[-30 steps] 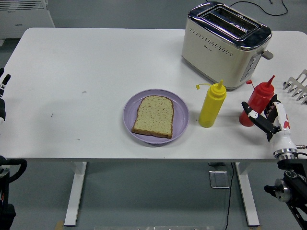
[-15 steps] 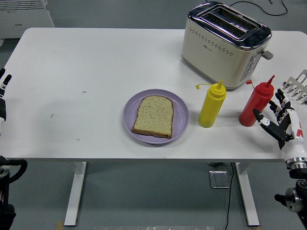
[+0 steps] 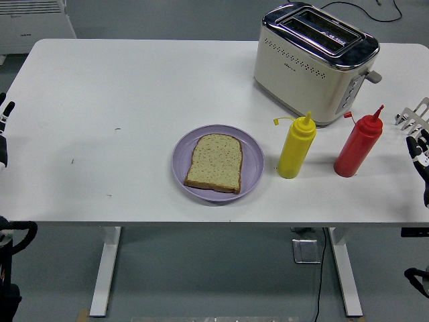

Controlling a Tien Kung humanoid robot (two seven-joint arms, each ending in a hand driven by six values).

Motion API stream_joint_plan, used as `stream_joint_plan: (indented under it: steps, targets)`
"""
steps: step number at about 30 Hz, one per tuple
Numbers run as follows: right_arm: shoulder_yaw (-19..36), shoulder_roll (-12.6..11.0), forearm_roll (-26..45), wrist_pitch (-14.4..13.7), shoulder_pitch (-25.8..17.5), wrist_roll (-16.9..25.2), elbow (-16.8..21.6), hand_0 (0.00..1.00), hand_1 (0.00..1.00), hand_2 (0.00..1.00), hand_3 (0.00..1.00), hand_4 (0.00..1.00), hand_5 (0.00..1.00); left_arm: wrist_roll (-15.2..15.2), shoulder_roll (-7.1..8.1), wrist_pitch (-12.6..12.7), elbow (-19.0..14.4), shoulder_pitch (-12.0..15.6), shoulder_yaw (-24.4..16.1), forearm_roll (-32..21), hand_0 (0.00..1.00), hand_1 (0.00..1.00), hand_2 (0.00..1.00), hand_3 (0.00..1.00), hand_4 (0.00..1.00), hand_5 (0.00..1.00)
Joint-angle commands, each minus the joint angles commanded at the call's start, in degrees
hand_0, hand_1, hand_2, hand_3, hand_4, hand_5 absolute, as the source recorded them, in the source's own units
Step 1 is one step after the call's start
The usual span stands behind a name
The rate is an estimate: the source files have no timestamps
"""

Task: Pick up the cup,pour liquid into bread,place the cup on the desk

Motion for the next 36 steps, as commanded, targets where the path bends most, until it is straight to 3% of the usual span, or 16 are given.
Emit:
stream_joint_plan:
  steps: [1,2,7,8,13,14,24,36]
  targets:
    - [0.2,0.0,1.4,0.1,0.0,-0.1,0.2,0.872,0.843,0.924,0.974,0.890,0.240,0.0,0.00,0.0,0.0,0.0,0.0,0.0,0.714,0.751,0.777,0.688,0.660,0.998]
    - [0.9,0.0,2.7,0.7,0.2,-0.4,0.4,0.821,0.769,0.808,0.837,0.836,0.233,0.0,-0.01,0.0,0.0,0.0,0.0,0.0,0.714,0.751,0.777,0.688,0.660,0.998]
    - [4.2,0.1,14.1,4.7,1.7,-3.8,0.4,0.821,0.769,0.808,0.837,0.836,0.233,0.0,-0.08,0.0,0.0,0.0,-0.1,0.0,0.714,0.751,0.777,0.688,0.660,0.998]
    - [5.1,0.1,16.7,6.0,2.1,-5.3,0.1,0.812,0.759,0.794,0.824,0.755,0.370,0.0,-0.09,0.0,0.0,0.0,-0.1,0.0,0.714,0.751,0.777,0.688,0.661,0.998]
    - [8.0,0.4,27.6,9.3,3.9,-8.8,-1.6,0.812,0.759,0.794,0.824,0.755,0.370,0.0,-0.14,0.1,0.0,0.0,-0.2,0.0,0.714,0.751,0.777,0.688,0.661,0.998]
    - [8.6,0.5,29.0,9.7,4.5,-9.5,-2.1,0.811,0.758,0.790,0.818,0.747,0.423,0.0,-0.15,0.0,0.0,0.0,-0.2,0.0,0.714,0.751,0.776,0.687,0.661,0.998]
    - [11.3,1.8,30.9,10.2,7.9,-11.7,-6.0,0.806,0.750,0.782,0.811,0.744,0.469,0.0,-0.23,0.1,0.0,0.0,-0.4,0.0,0.714,0.751,0.776,0.687,0.660,0.998]
    - [11.9,2.0,29.7,12.2,8.1,-10.9,-6.6,0.796,0.744,0.772,0.803,0.728,0.487,0.0,-0.24,0.0,0.0,0.1,-0.4,-0.1,0.714,0.751,0.776,0.687,0.660,0.998]
